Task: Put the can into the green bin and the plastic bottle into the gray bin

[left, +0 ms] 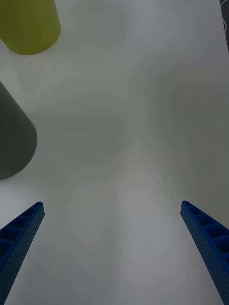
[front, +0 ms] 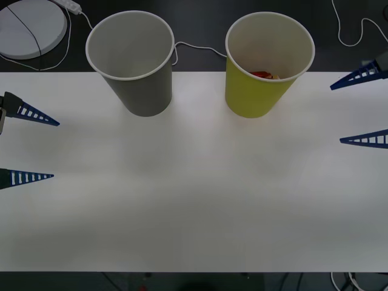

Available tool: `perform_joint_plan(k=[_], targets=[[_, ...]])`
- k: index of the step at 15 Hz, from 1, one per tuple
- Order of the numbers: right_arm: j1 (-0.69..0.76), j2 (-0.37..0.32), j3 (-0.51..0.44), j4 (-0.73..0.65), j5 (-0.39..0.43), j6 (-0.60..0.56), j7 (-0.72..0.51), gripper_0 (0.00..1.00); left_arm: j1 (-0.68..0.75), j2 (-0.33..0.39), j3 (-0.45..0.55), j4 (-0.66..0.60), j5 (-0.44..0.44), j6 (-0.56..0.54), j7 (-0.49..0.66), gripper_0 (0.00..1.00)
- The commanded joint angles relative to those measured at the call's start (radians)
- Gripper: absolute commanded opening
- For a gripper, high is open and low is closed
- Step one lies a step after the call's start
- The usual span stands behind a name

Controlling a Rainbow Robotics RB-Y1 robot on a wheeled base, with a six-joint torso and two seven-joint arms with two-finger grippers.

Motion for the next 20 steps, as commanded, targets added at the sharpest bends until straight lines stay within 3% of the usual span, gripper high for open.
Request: perform_joint_plan(k=[1,5,8,10,16,20], targets=[[0.062,0.001,-0.012,0.0,-0.006,0.0,0.076,1.0,0.0,0.0,0.0,0.0,0.0,0.0,0.0,1.0],[0.146,0.016,-0.038,-0.008,0.007,0.0,0.151,1.0,0.0,0.0,0.0,0.0,0.0,0.0,0.0,1.0],[0.241,0.076,-0.135,-0.104,0.107,0.0,0.153,1.0,0.0,0.0,0.0,0.0,0.0,0.0,0.0,1.0],[0.301,0.11,-0.171,-0.146,0.13,0.0,0.151,1.0,0.0,0.0,0.0,0.0,0.0,0.0,0.0,1.0],[0.367,0.177,-0.193,-0.175,0.17,0.0,0.171,1.0,0.0,0.0,0.0,0.0,0.0,0.0,0.0,1.0],[0.365,0.182,-0.194,-0.19,0.175,0.0,0.171,1.0,0.0,0.0,0.0,0.0,0.0,0.0,0.0,1.0]])
